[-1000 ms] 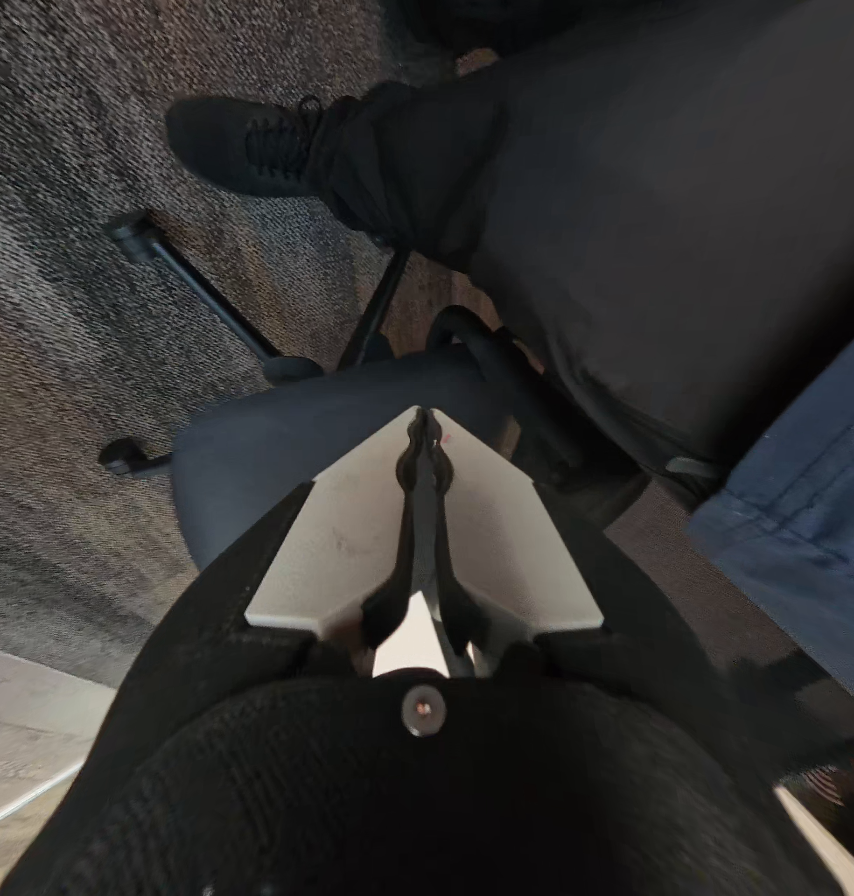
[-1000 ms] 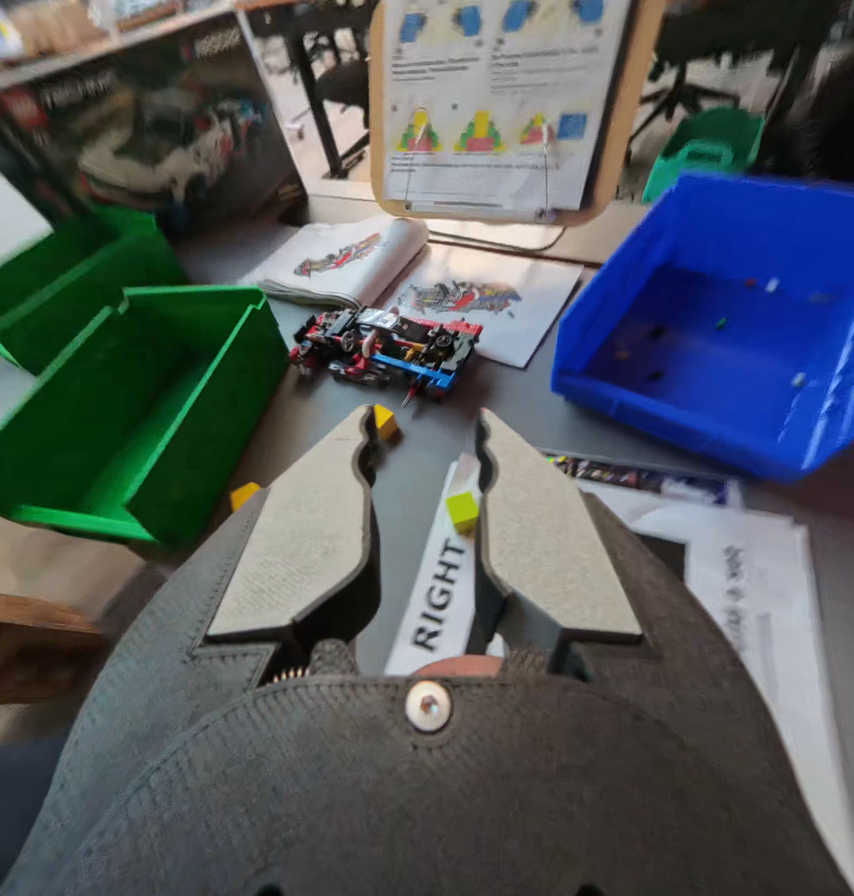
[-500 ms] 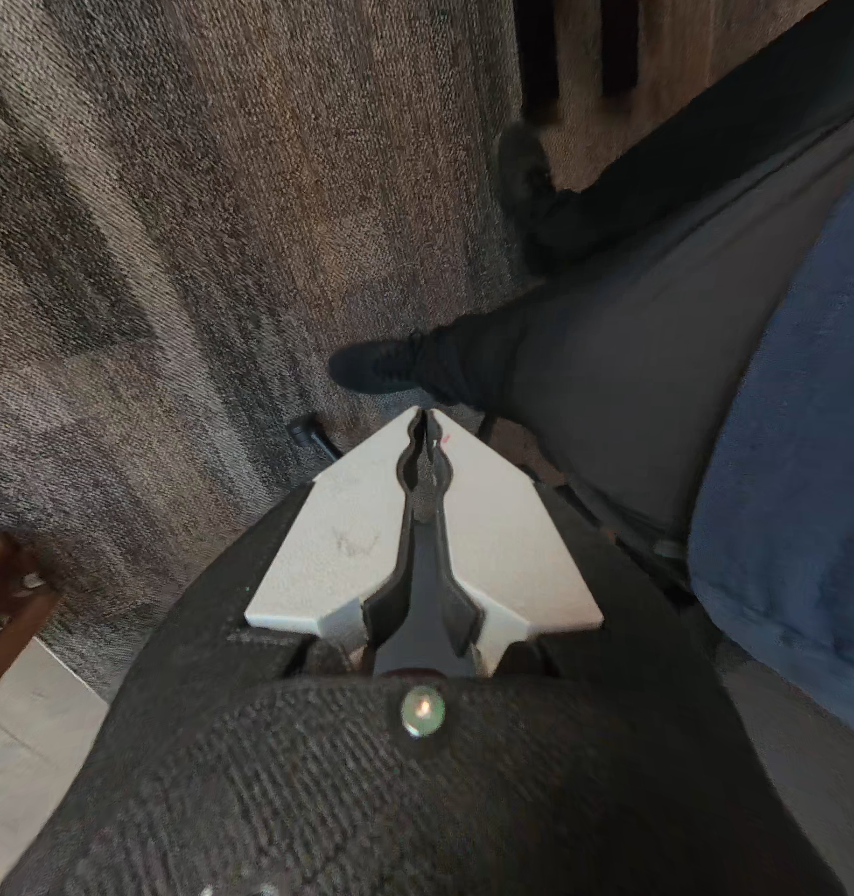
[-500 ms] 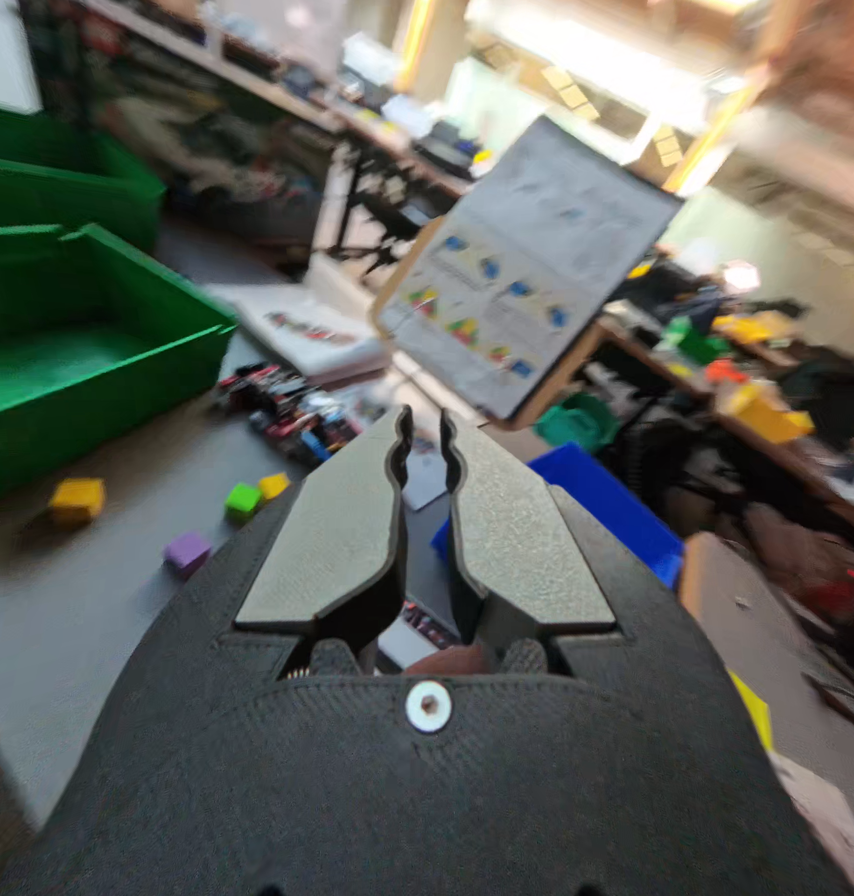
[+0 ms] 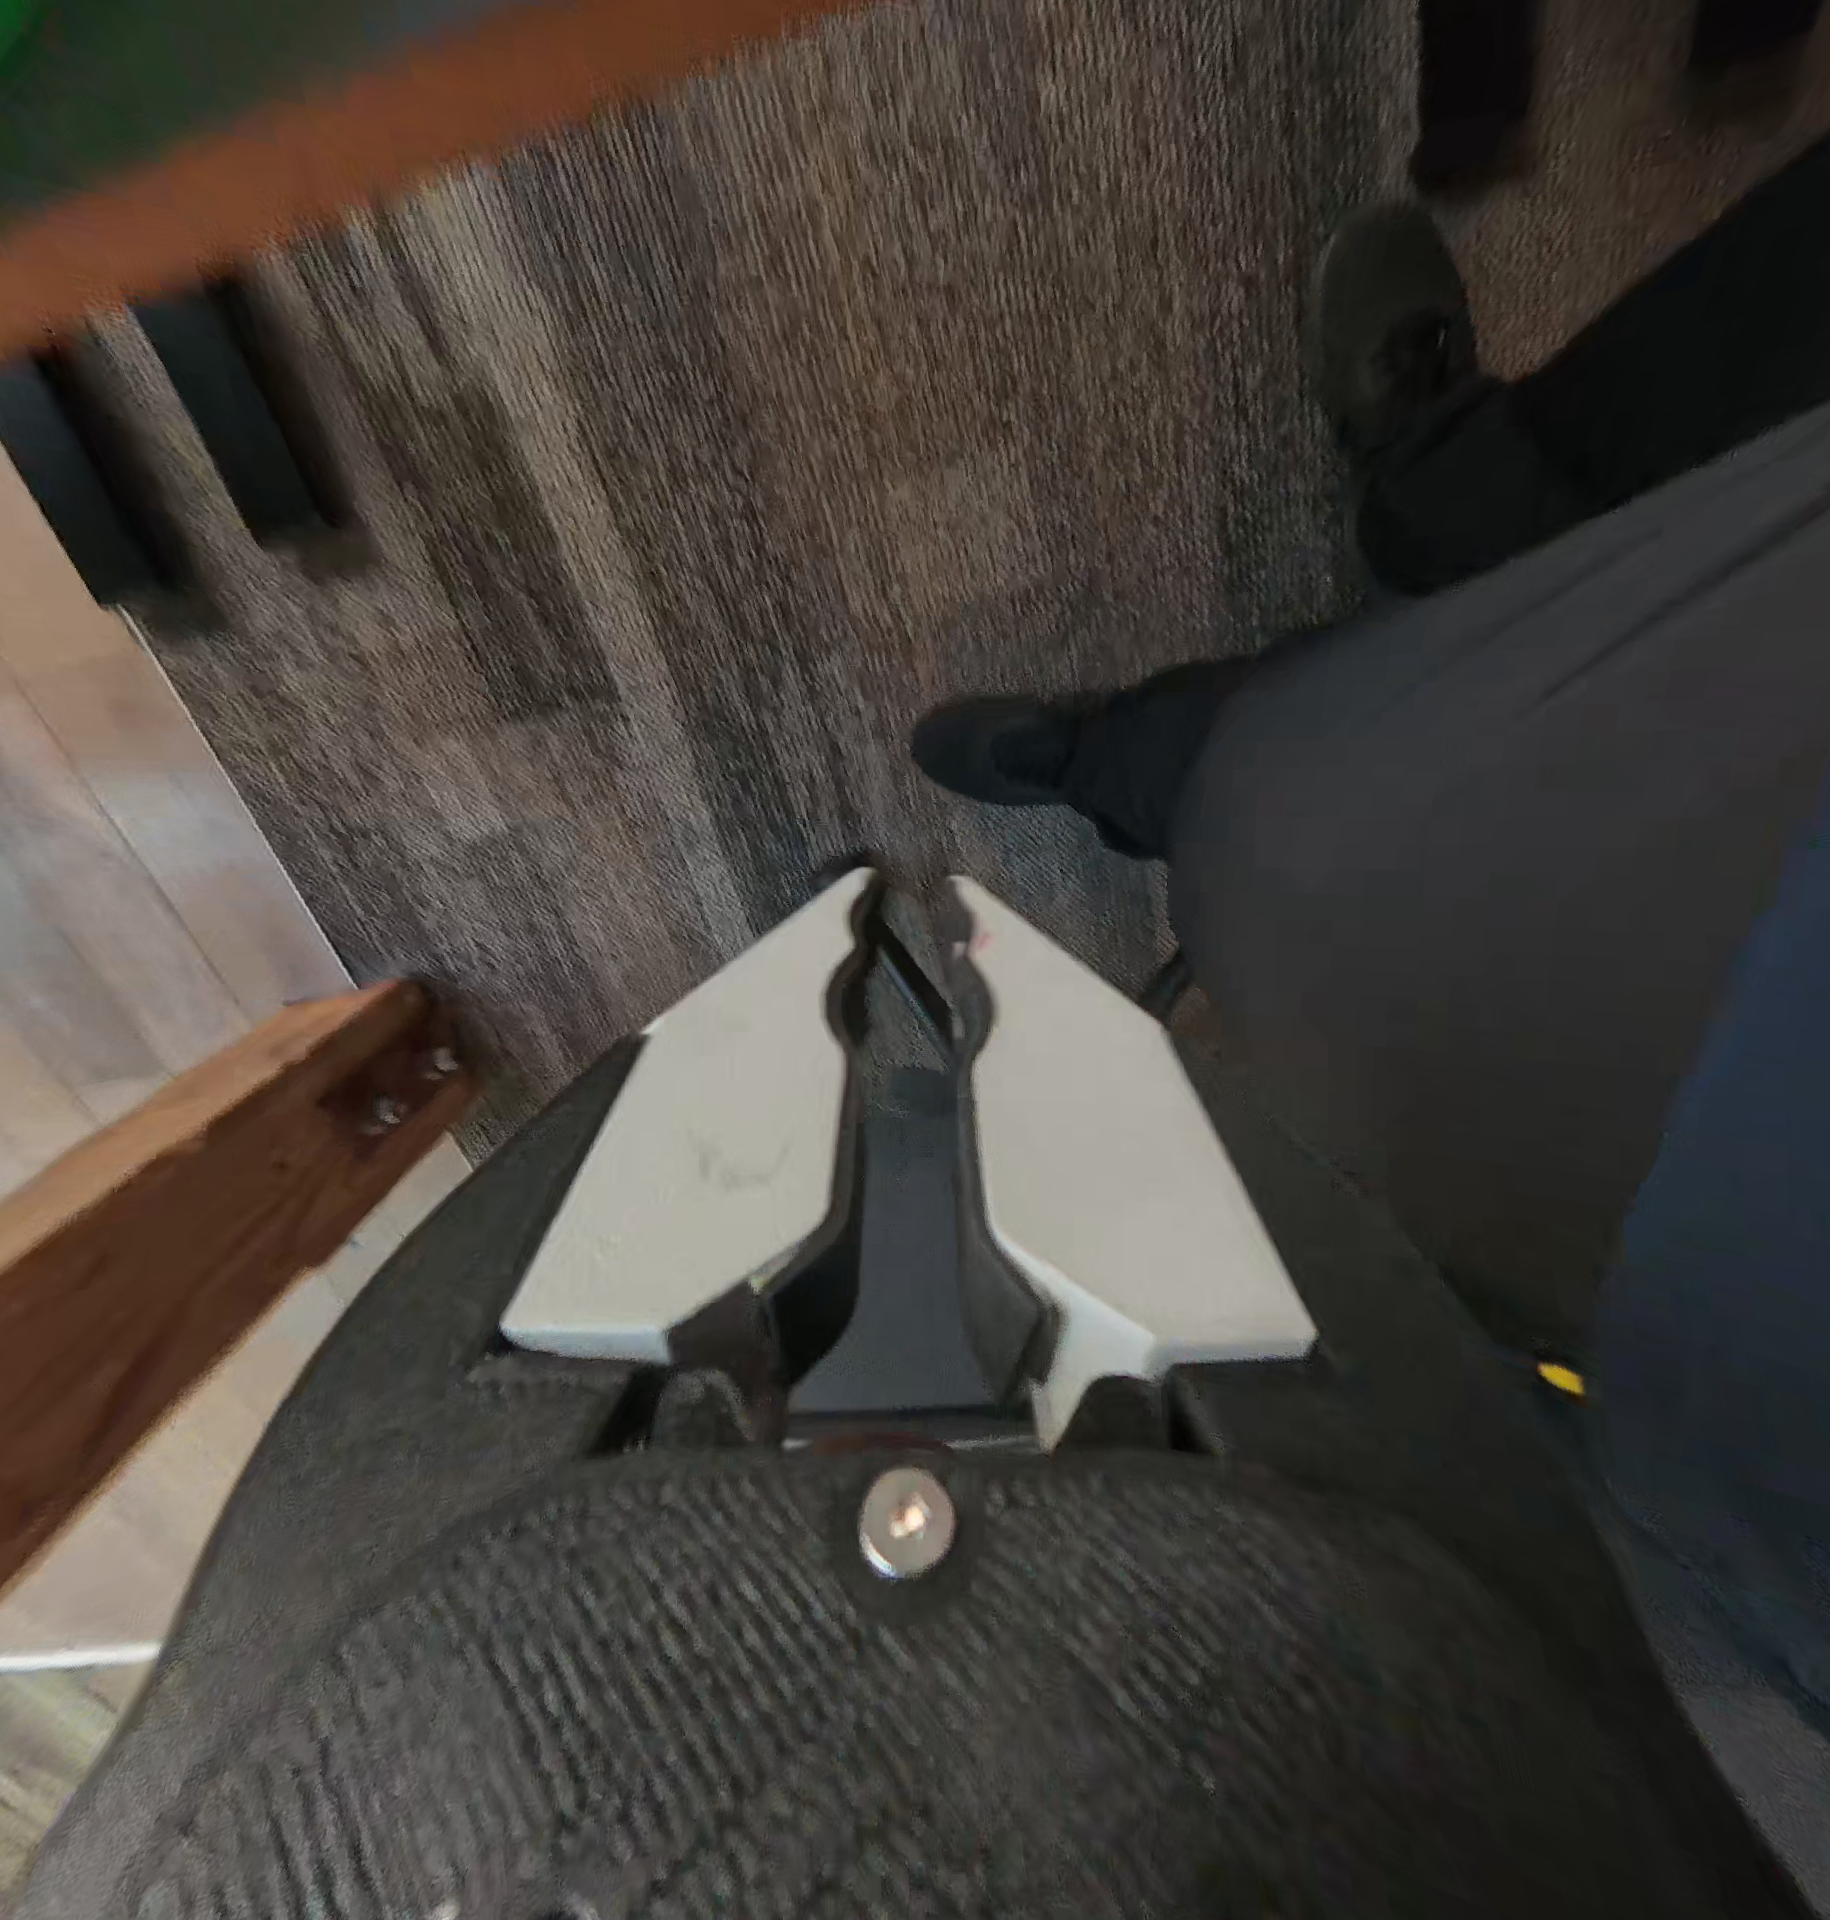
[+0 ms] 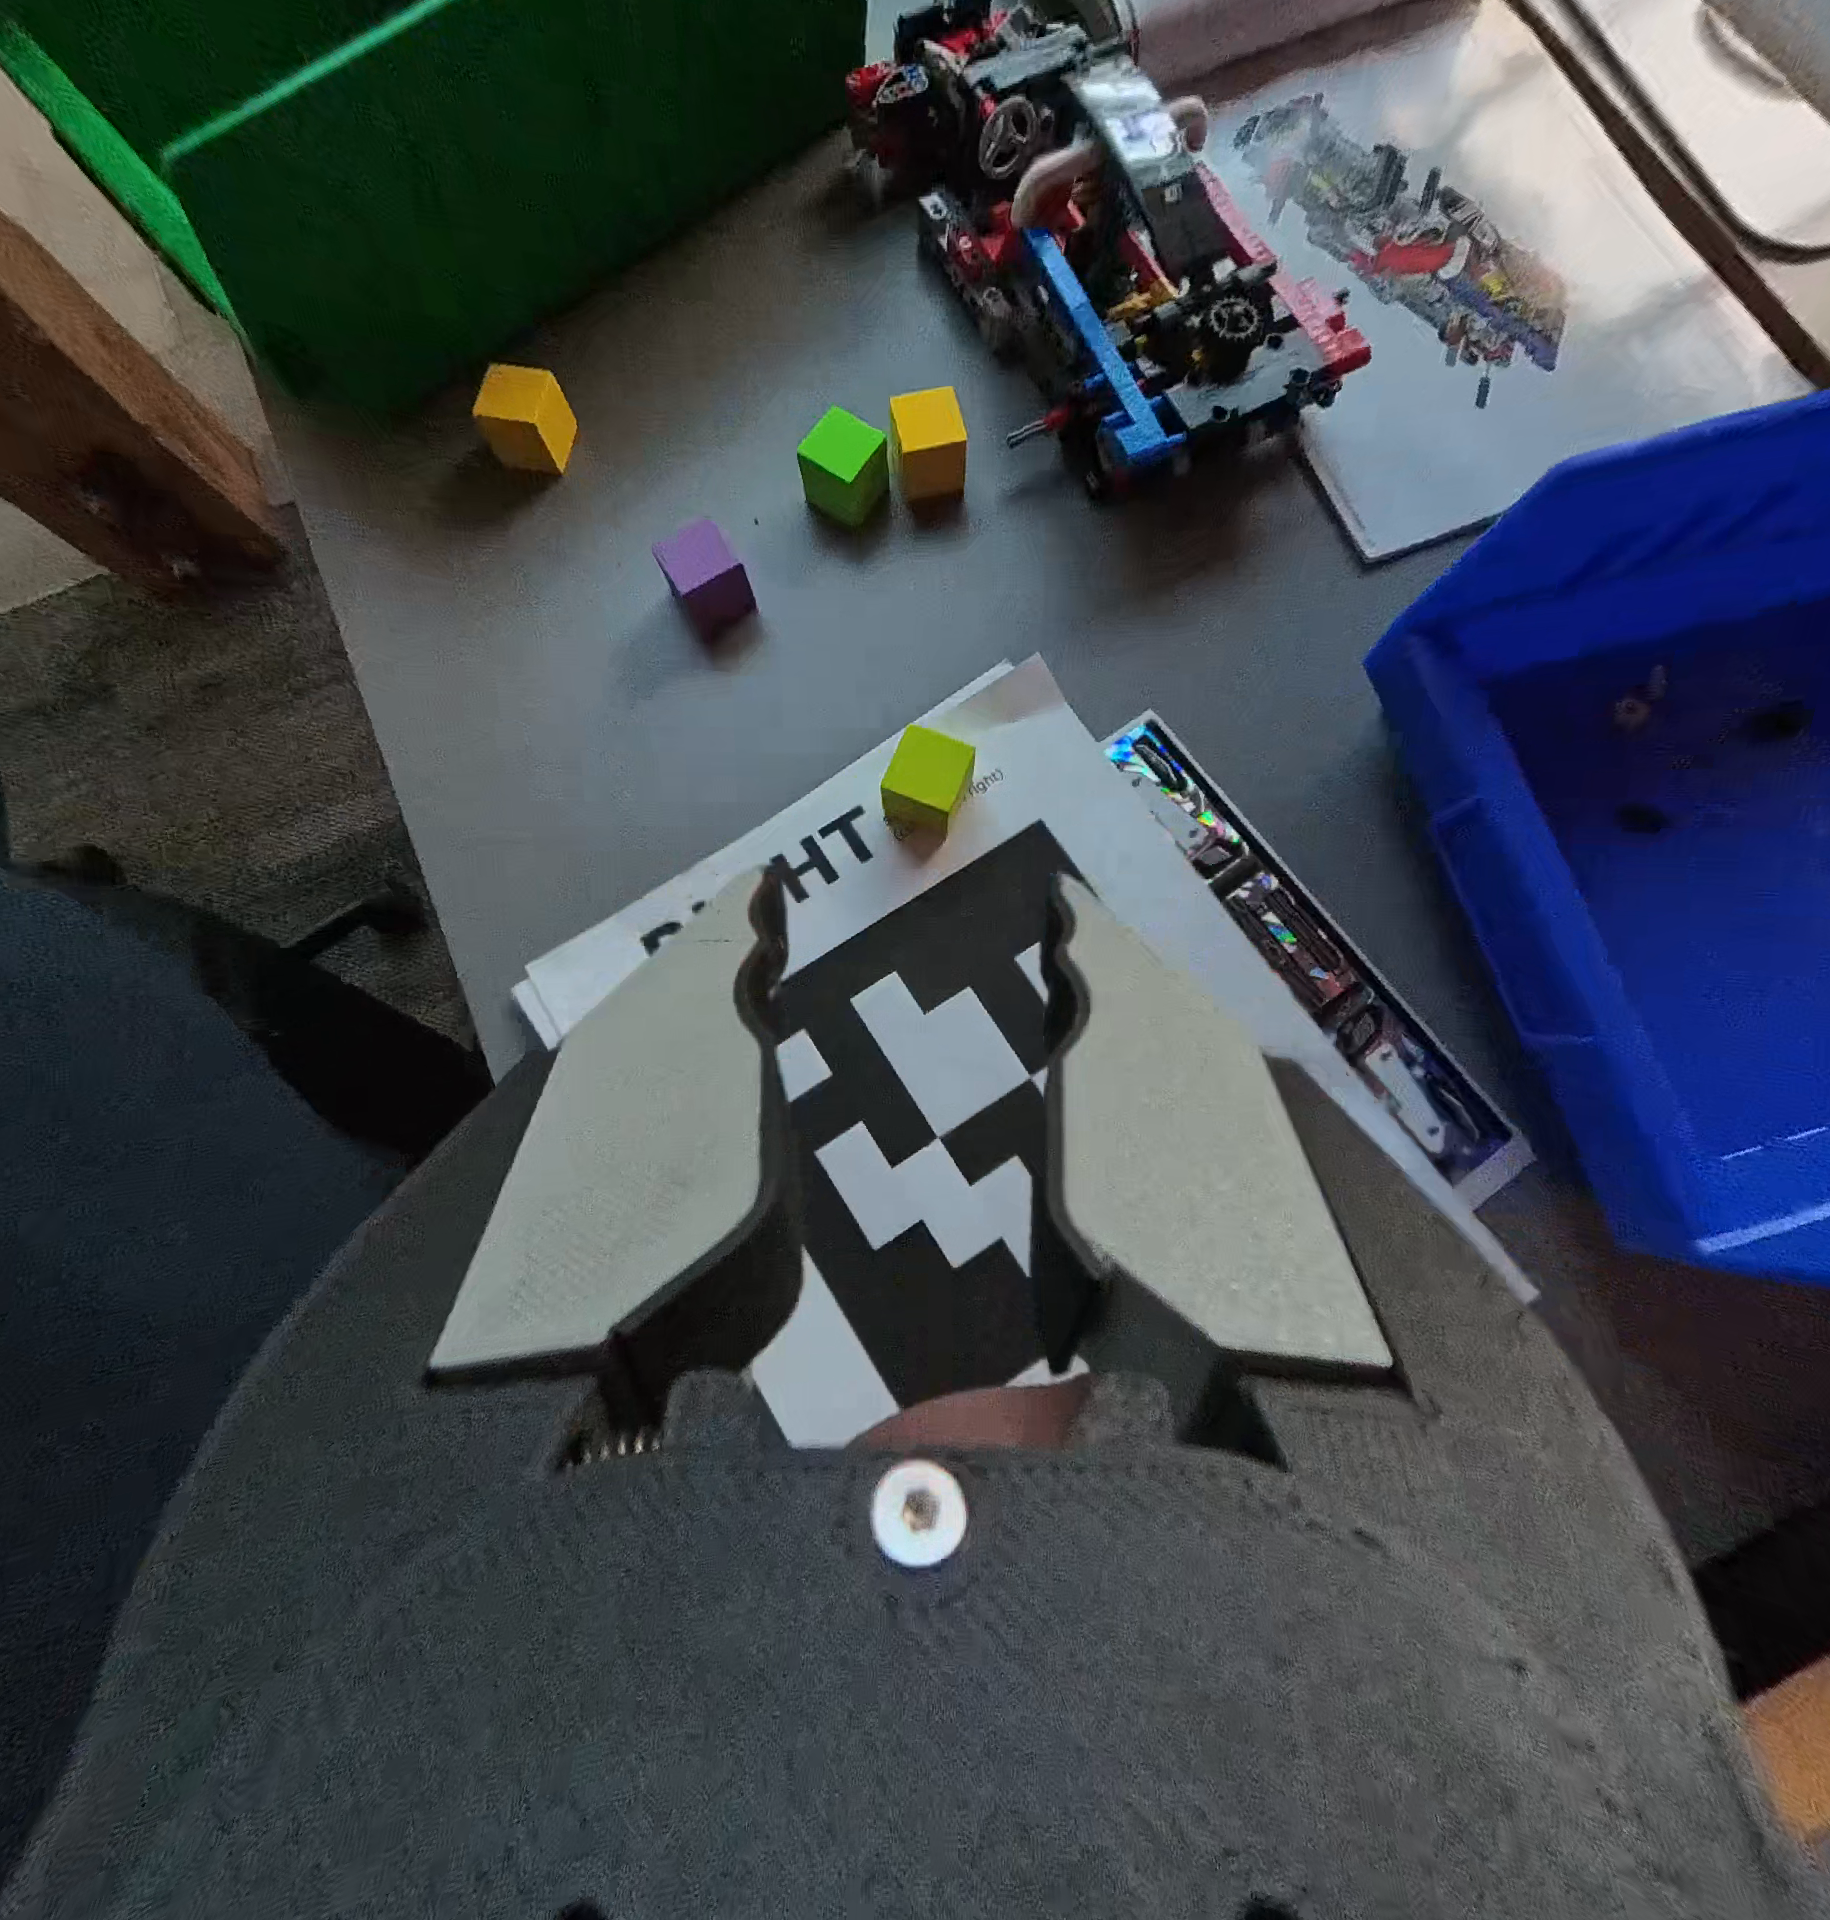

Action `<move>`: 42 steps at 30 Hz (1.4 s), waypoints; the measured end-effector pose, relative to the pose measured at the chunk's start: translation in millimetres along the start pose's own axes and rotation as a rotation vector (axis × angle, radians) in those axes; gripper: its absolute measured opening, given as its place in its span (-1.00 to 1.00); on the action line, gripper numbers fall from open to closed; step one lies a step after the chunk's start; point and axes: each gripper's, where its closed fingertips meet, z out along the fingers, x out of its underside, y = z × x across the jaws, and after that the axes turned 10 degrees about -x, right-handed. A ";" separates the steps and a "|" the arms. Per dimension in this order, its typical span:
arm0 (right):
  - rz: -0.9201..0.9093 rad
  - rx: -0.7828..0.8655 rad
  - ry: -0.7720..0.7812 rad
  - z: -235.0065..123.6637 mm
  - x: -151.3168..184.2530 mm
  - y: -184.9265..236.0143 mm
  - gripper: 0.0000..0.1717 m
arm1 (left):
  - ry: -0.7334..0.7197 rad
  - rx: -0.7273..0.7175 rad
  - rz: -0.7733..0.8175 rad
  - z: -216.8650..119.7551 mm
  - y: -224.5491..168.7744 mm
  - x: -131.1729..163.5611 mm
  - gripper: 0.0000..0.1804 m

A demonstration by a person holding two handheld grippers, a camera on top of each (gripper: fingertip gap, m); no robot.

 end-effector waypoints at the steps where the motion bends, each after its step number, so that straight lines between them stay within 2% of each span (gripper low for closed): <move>1: 0.005 -0.010 0.025 2.1 8.8 2.1 -0.45 | -0.027 -0.002 0.026 -2.7 -0.6 -9.8 -0.78; 3: 0.016 -0.026 0.066 5.9 23.5 7.3 -0.49 | -0.057 0.040 0.084 -4.4 -9.0 -25.3 -0.71; 5: 0.049 -0.028 0.082 8.2 32.2 12.2 -0.56 | -0.075 0.076 0.113 -2.3 -16.6 -41.5 -0.44; 9: 0.242 -0.019 0.077 12.9 47.4 24.0 -0.58 | -0.150 0.168 0.225 0.4 -33.4 -74.4 -0.23; 12: 0.402 -0.009 0.100 14.5 66.0 37.0 -0.58 | -0.209 0.193 0.307 3.1 -36.3 -91.1 -0.26; 15: 0.451 0.044 0.133 9.2 80.3 46.5 -0.60 | -0.294 0.248 0.366 -2.7 -41.5 -104.9 -0.41; 18: 0.513 0.089 0.171 6.1 98.4 55.6 -0.62 | -0.313 0.302 0.428 1.5 -46.1 -103.1 -0.47; 21: 0.636 0.099 0.174 8.3 114.3 67.8 -0.66 | -0.310 0.231 0.563 18.0 -39.4 -95.1 -0.46; 24: 0.743 0.133 0.146 8.5 124.4 72.3 -0.70 | -0.378 0.191 0.678 16.2 -43.5 -99.6 -0.46; 28: 0.834 0.151 0.098 7.9 126.9 72.9 -0.73 | -0.439 0.172 0.638 3.3 -43.0 -124.5 -0.47; 31: 0.795 0.165 0.113 6.5 128.9 66.7 -0.74 | -0.472 0.168 0.564 -5.2 -35.5 -146.6 -0.49; 37: 0.744 0.182 0.136 0.5 130.3 44.1 -0.75 | -0.410 0.115 0.349 5.3 10.0 -168.4 -0.48; 40: 0.744 0.176 0.131 0.4 129.3 37.6 -0.75 | -0.394 0.135 0.285 4.9 25.1 -168.1 -0.81; 42: 0.741 0.169 0.131 1.9 128.9 36.5 -0.76 | -0.379 0.129 0.244 5.7 34.2 -163.9 -0.88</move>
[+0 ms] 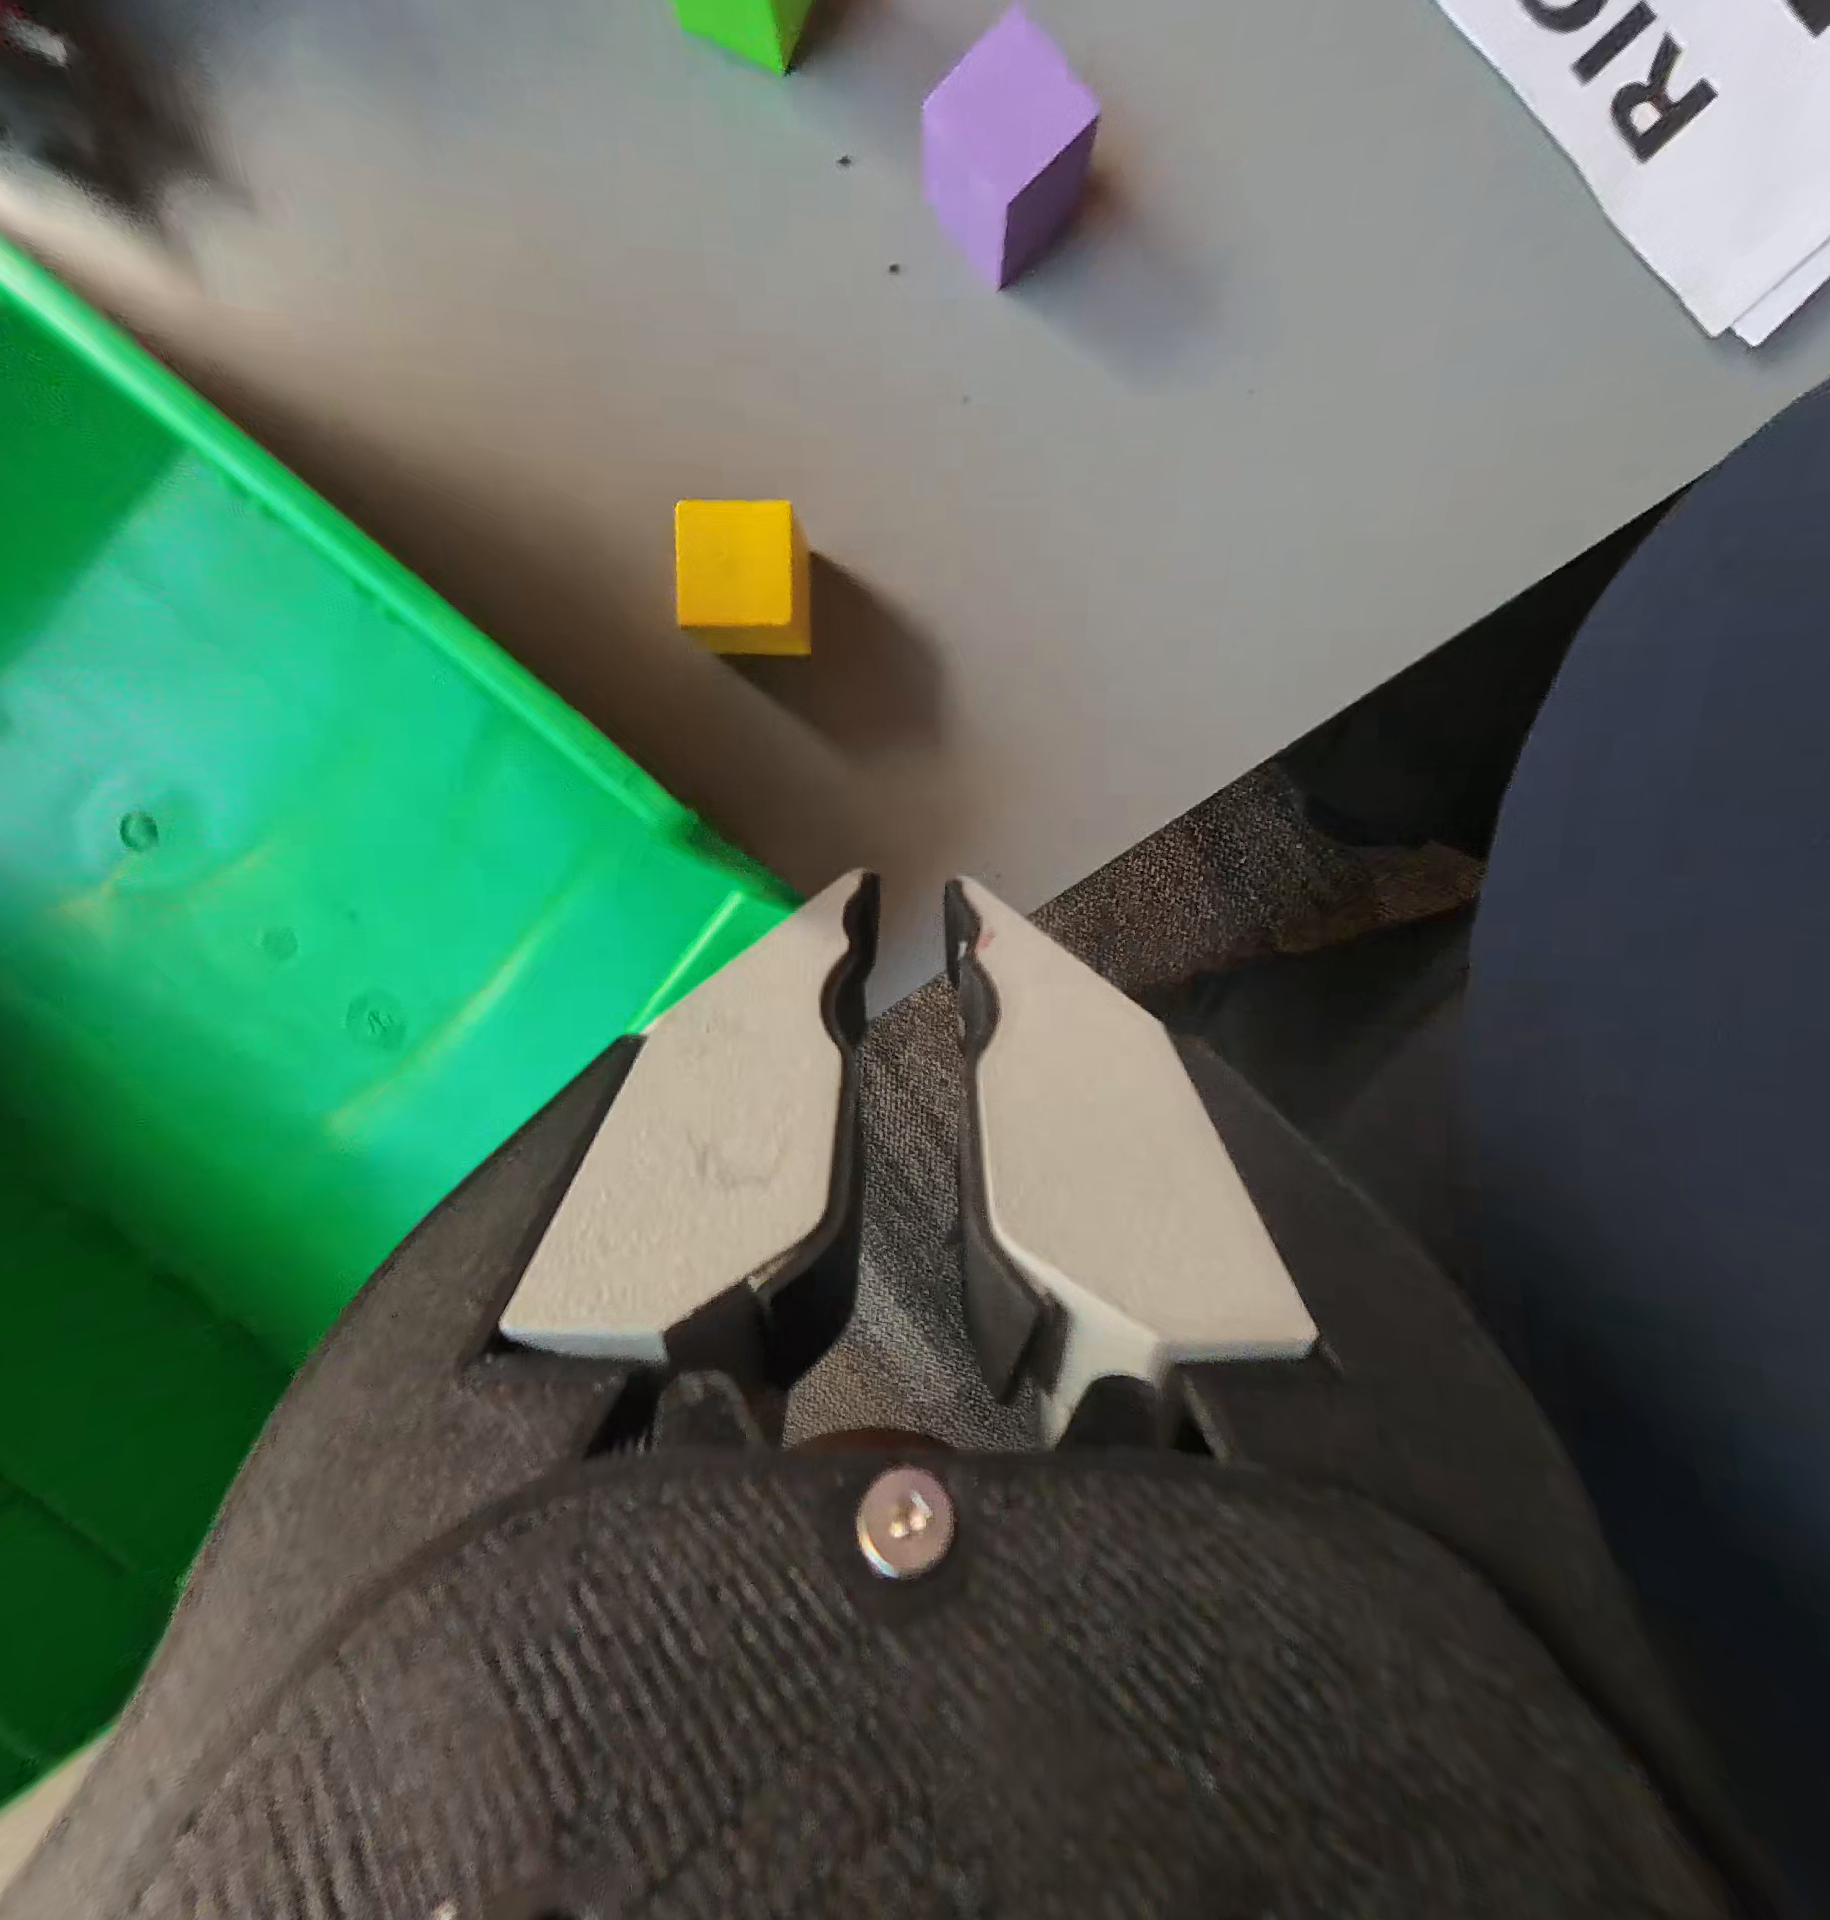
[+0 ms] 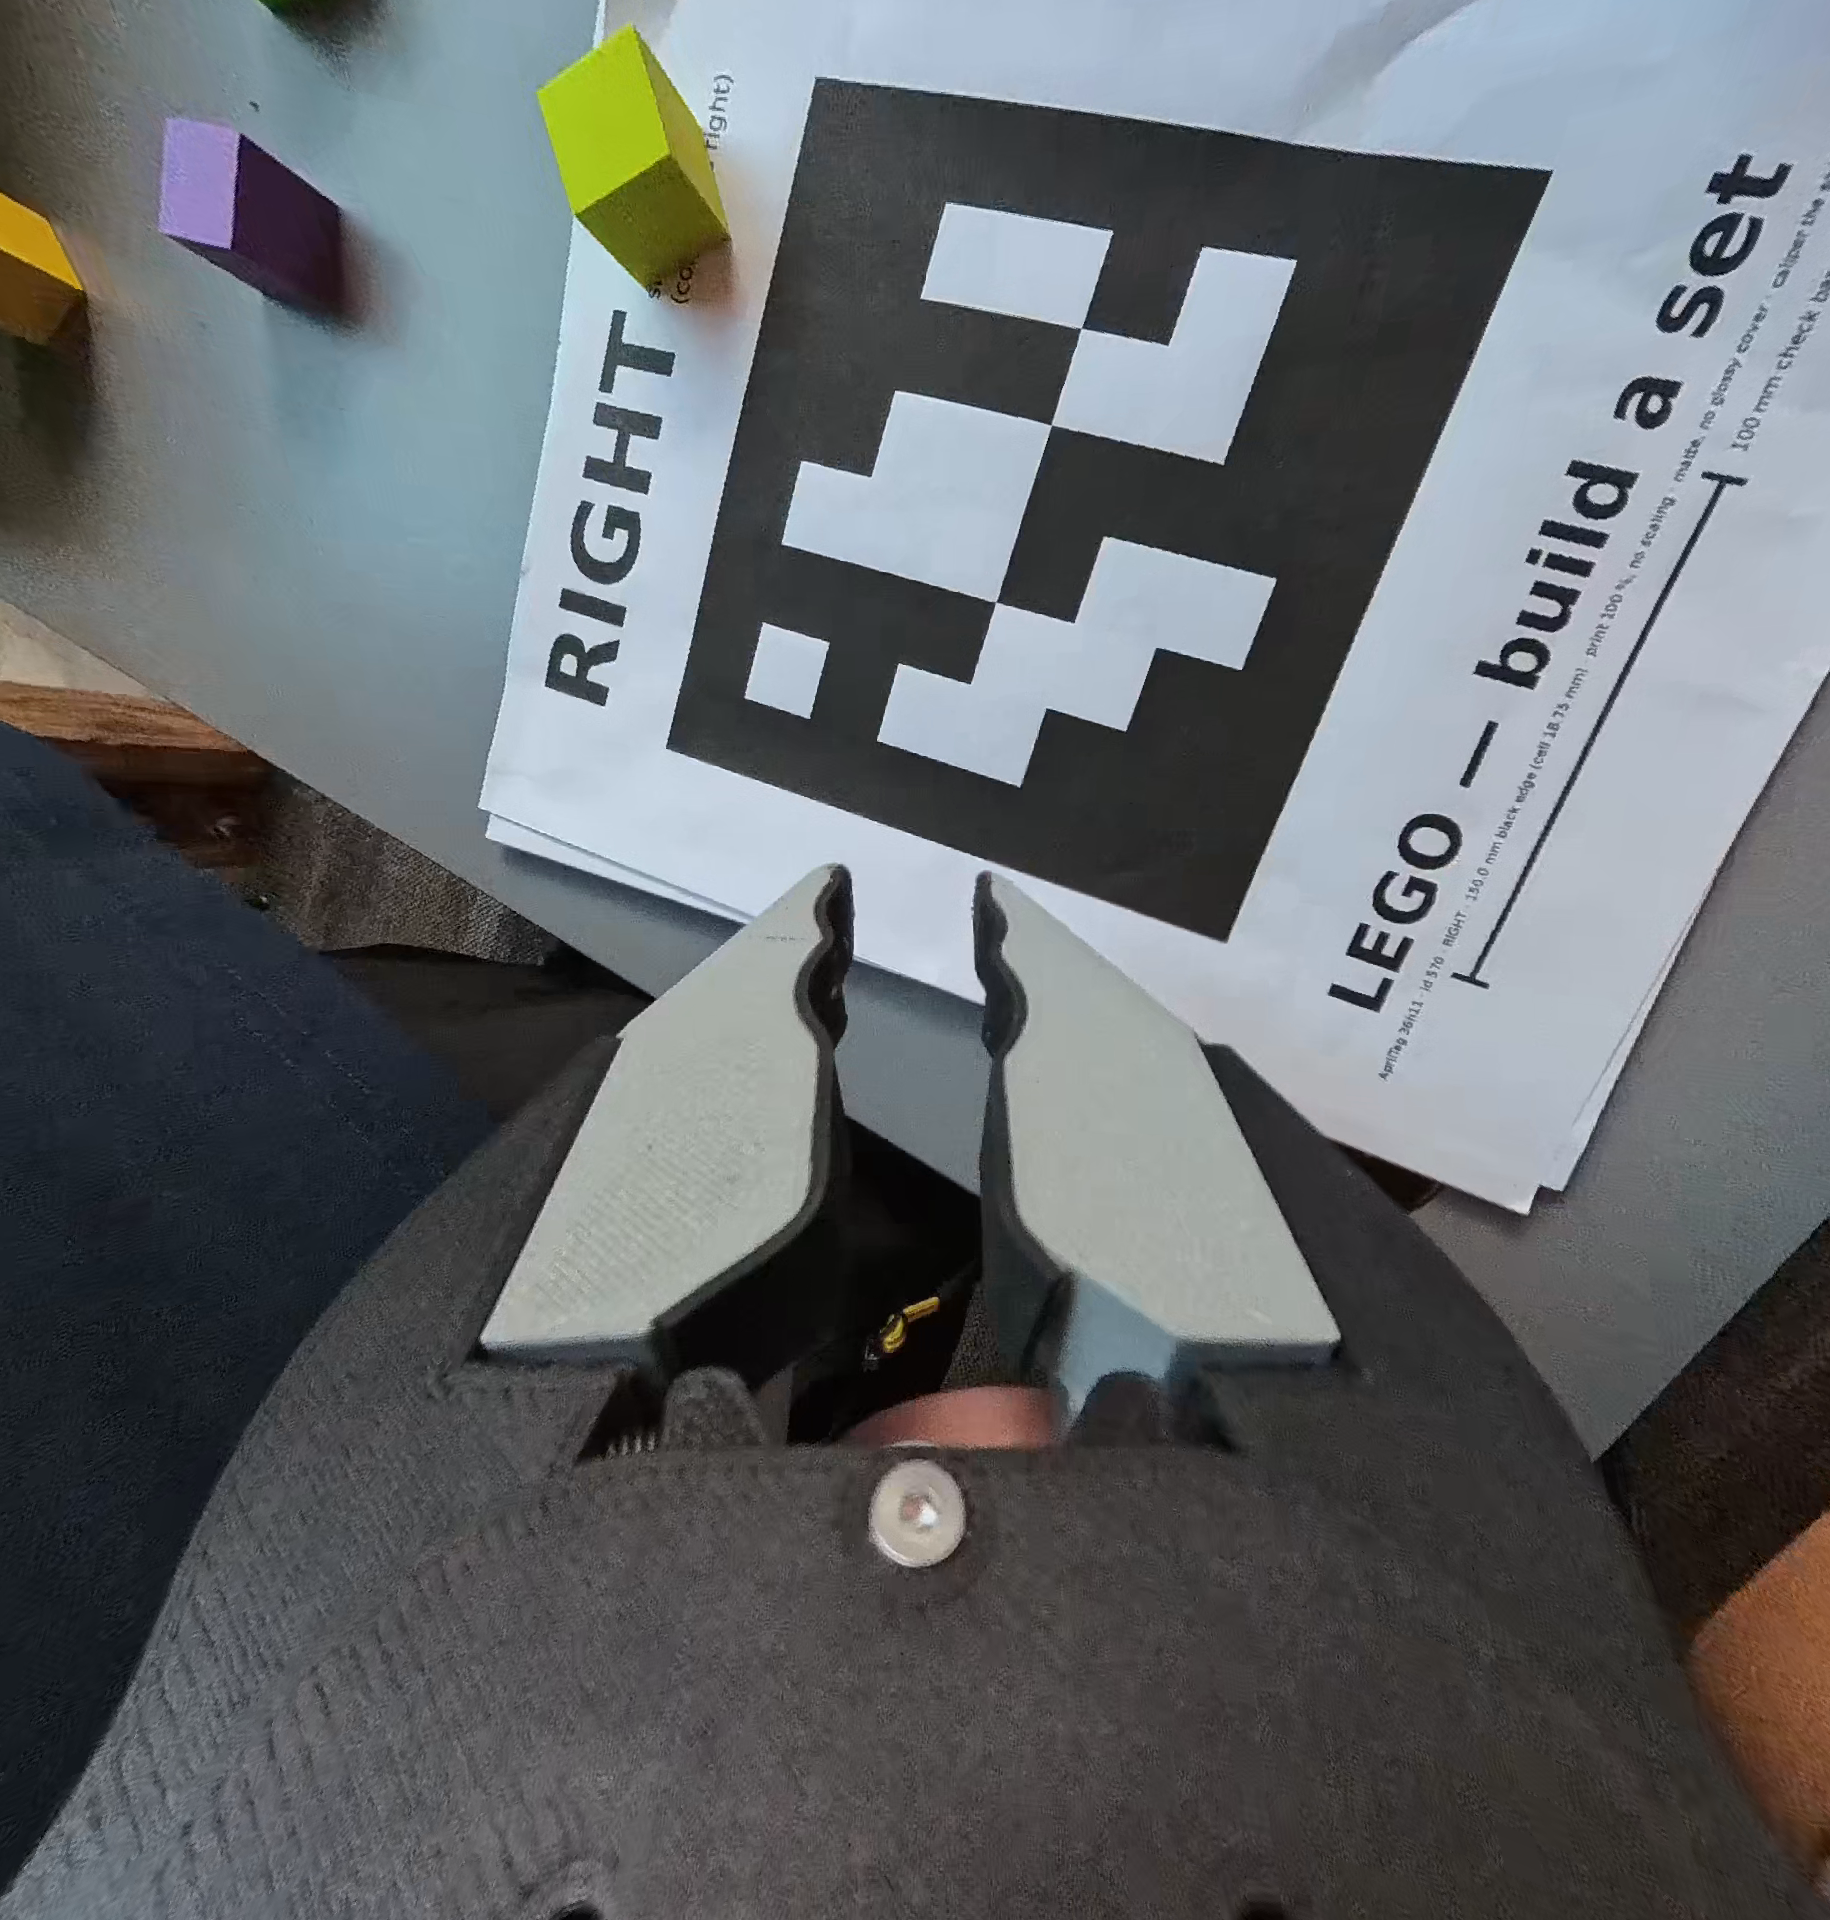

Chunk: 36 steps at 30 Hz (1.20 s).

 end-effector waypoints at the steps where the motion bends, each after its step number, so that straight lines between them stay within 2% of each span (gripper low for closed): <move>1: -0.003 -0.005 0.002 0.9 -0.1 0.8 -0.75 | 0.009 -0.005 -0.015 -0.8 2.1 4.7 -0.86; 4: -0.021 -0.009 0.000 2.5 -0.8 2.8 -0.76 | 0.074 -0.061 -0.108 -1.0 14.5 29.5 -0.81; 6: -0.030 -0.021 -0.007 2.6 -1.8 5.6 -0.75 | 0.093 -0.011 -0.162 -2.9 7.8 42.1 -0.78; 9: -0.047 -0.024 0.000 3.1 2.2 6.8 -0.75 | 0.089 0.059 -0.087 -6.8 -15.7 50.4 -0.71; 13: -0.045 -0.027 0.017 4.6 10.6 7.8 -0.75 | 0.076 0.148 -0.008 -8.1 -52.1 47.8 -0.74; 15: -0.040 -0.033 0.019 5.5 12.8 10.4 -0.75 | 0.050 0.171 -0.013 -8.4 -62.7 33.5 -0.74; 17: -0.043 -0.042 0.032 7.4 15.5 14.4 -0.75 | 0.010 0.188 0.012 -11.5 -69.7 7.4 -0.74; 21: -0.077 -0.056 0.050 11.7 17.5 23.3 -0.75 | -0.136 0.152 0.098 -25.3 -50.1 -79.8 -0.76; 23: -0.081 -0.064 0.050 13.8 17.2 27.0 -0.75 | -0.095 0.135 0.115 -21.8 -28.6 -107.2 -0.73; 24: -0.081 -0.069 0.048 14.8 17.0 28.5 -0.75 | -0.040 0.124 0.121 -15.8 -17.1 -111.8 -0.72; 26: -0.080 -0.075 0.042 16.2 16.5 30.7 -0.75 | 0.121 0.093 0.120 0.4 4.4 -103.1 -0.68; 28: -0.075 -0.081 0.033 16.5 16.6 32.0 -0.76 | 0.237 0.133 0.102 10.1 7.3 -88.8 -0.67; 30: -0.060 -0.086 0.019 15.6 17.9 32.6 -0.76 | 0.256 0.157 0.101 14.5 3.2 -79.7 -0.75; 32: -0.036 -0.086 0.005 13.9 21.5 31.6 -0.76 | 0.303 0.081 0.153 20.1 11.7 -62.6 -0.81; 34: -0.010 -0.084 -0.002 12.5 28.1 29.9 -0.77 | 0.314 0.045 0.186 21.1 16.6 -52.2 -1.00; 36: 0.008 -0.081 0.004 11.4 36.0 27.9 -0.77 | 0.319 0.022 0.172 20.1 22.8 -45.6 -1.00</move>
